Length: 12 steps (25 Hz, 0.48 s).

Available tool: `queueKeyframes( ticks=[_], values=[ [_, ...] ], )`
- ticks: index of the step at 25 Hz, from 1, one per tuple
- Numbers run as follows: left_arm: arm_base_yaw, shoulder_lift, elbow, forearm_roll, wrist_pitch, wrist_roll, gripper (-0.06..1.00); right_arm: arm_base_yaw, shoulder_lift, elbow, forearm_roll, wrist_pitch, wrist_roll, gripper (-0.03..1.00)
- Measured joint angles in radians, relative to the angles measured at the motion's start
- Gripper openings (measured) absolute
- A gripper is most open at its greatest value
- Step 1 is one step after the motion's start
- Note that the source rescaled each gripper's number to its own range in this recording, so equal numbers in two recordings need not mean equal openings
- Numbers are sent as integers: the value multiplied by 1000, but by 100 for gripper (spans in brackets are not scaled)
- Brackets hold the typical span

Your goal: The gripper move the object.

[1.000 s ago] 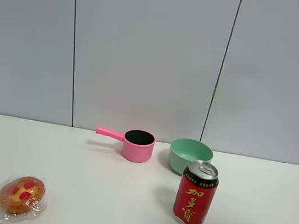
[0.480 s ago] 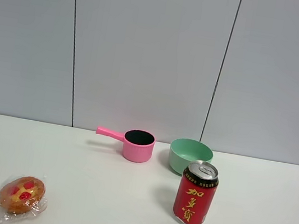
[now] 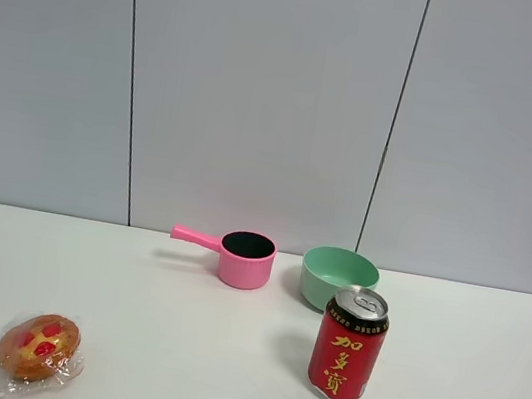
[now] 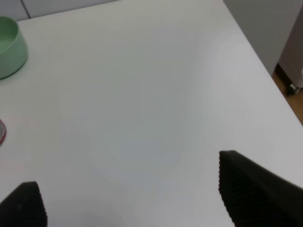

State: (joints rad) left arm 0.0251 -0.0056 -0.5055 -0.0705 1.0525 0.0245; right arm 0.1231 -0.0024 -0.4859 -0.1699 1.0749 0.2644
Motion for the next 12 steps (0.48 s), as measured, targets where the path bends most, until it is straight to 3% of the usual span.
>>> queueKeyframes(
  ticks=[6, 12],
  values=[
    [0, 0, 0, 0, 0, 0, 100, -134, 0, 0, 1, 0, 0, 80],
    [0, 0, 0, 0, 0, 0, 100, -146, 0, 0, 5, 0, -10, 80]
  ],
)
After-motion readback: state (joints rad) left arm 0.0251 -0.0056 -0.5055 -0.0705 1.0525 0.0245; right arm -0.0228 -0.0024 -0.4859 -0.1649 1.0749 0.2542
